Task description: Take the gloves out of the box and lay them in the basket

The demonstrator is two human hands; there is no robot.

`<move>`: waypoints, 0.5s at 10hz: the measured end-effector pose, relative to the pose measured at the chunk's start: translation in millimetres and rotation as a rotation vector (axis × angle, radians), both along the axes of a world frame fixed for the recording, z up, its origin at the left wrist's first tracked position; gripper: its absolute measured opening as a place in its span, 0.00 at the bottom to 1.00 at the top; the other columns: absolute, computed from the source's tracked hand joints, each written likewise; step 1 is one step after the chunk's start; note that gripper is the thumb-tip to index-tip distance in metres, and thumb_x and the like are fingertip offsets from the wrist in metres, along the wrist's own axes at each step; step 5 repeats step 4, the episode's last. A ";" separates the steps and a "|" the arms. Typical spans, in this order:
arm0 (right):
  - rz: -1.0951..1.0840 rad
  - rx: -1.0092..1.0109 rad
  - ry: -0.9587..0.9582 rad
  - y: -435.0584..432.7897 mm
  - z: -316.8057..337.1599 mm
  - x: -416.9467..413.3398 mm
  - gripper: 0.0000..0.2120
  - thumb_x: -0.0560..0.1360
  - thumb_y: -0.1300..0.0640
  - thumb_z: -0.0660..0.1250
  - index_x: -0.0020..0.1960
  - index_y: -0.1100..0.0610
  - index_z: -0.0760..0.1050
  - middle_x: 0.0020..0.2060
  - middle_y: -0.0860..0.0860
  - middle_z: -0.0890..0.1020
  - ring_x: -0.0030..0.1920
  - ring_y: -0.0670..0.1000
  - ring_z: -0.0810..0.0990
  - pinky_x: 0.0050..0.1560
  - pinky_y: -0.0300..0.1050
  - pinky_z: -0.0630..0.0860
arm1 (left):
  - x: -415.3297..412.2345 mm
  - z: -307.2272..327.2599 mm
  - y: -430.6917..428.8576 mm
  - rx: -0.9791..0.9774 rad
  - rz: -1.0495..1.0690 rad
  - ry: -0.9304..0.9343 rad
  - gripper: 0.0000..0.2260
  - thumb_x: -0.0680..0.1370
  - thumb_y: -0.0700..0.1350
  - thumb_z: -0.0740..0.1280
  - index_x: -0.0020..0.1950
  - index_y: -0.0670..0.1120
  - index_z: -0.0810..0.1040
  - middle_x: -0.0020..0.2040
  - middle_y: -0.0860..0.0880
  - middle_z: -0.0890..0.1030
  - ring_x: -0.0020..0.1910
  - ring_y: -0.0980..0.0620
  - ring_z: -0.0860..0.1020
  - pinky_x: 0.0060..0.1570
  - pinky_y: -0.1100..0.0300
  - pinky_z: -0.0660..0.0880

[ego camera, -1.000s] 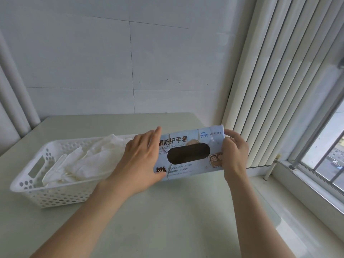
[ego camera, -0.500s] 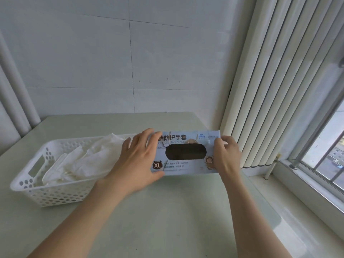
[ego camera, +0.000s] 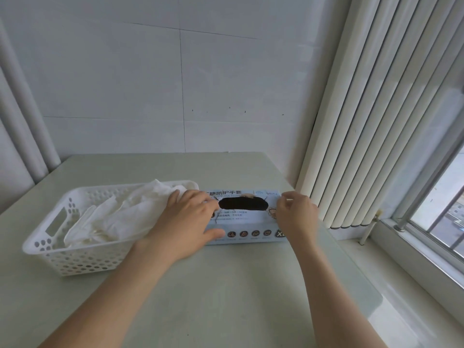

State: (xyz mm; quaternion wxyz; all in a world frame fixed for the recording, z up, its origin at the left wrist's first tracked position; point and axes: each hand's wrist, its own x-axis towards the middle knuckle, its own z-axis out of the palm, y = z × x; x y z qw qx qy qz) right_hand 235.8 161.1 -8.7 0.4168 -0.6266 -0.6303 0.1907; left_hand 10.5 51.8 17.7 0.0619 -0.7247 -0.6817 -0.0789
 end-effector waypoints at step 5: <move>0.352 0.325 0.236 -42.1 40.0 -91.4 0.11 0.80 0.61 0.64 0.54 0.53 0.84 0.43 0.42 0.86 0.45 0.43 0.84 0.47 0.43 0.79 | -8.5 31.8 -2.1 0.426 -0.029 -0.965 0.11 0.87 0.47 0.61 0.55 0.49 0.83 0.52 0.55 0.84 0.55 0.58 0.82 0.58 0.62 0.77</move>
